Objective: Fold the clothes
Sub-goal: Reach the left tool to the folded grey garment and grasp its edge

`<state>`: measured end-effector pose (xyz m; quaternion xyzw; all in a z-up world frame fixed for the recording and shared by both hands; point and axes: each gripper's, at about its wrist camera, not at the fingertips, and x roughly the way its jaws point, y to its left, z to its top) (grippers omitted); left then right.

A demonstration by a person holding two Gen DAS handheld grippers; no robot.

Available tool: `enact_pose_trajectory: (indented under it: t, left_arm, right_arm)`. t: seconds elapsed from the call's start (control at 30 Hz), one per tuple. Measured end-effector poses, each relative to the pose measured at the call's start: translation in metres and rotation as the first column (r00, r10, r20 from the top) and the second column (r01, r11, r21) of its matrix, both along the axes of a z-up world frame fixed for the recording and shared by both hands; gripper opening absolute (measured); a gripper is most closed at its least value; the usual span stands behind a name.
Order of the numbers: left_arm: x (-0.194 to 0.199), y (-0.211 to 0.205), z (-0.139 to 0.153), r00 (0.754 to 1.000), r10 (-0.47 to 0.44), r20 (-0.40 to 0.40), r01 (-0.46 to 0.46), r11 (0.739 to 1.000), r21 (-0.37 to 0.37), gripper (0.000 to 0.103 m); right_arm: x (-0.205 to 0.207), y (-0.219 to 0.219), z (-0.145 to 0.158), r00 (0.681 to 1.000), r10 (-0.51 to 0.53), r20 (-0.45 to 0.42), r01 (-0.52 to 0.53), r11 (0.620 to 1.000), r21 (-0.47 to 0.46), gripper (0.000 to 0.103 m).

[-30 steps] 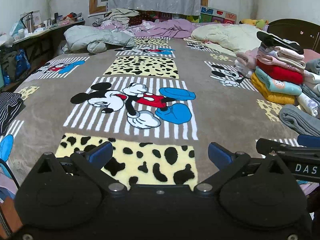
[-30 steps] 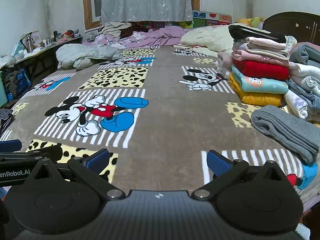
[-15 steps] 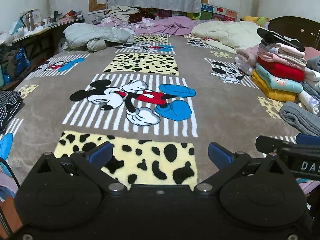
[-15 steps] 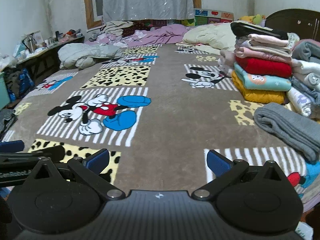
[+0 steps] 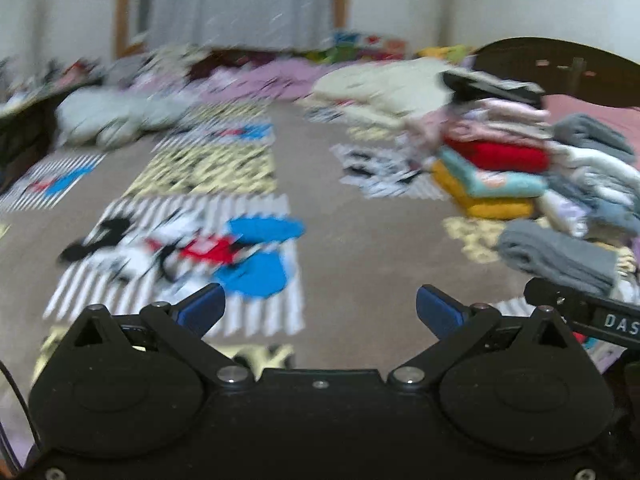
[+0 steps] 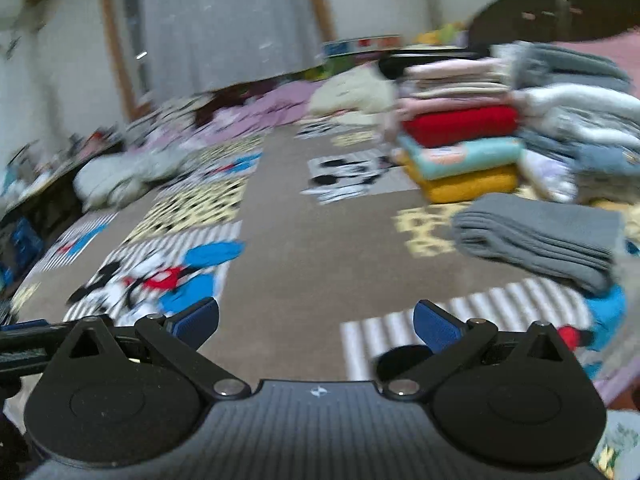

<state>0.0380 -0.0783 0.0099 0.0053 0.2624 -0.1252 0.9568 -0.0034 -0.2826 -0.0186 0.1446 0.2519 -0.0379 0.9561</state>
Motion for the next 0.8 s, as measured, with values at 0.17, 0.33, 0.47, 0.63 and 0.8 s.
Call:
enact_pose_trajectory:
  t: [0.17,0.33,0.47,0.63,0.8]
  left_arm:
    - [0.017,-0.059,0.005,0.988,-0.155,0.008,0.155,0.988,0.014,0.103]
    - [0.028,-0.113,0.001,0.959,-0.283,0.003,0.283,0.959,0.014,0.103]
    - [0.034,-0.160,-0.003,0.929,-0.370,0.016,0.369,0.928,0.044,0.103]
    - [0.041,-0.214,-0.010,0.882,-0.470,0.042,0.467,0.882,0.058,0.102]
    - [0.040,-0.264,-0.021,0.817,-0.575,0.044,0.570,0.816,0.096,0.098]
  right_arm:
    - [-0.012,-0.060,-0.019,0.983,-0.175,0.052,0.170,0.981,0.088,0.103]
    - [-0.033,-0.113,-0.042,0.929,-0.354,0.106,0.329,0.922,0.202,0.103]
    - [-0.050,-0.144,-0.059,0.882,-0.457,0.112,0.419,0.872,0.254,0.103]
    - [-0.067,-0.180,-0.077,0.803,-0.589,0.084,0.539,0.780,0.319,0.103]
    - [-0.085,-0.216,-0.105,0.718,-0.696,-0.005,0.631,0.649,0.425,0.103]
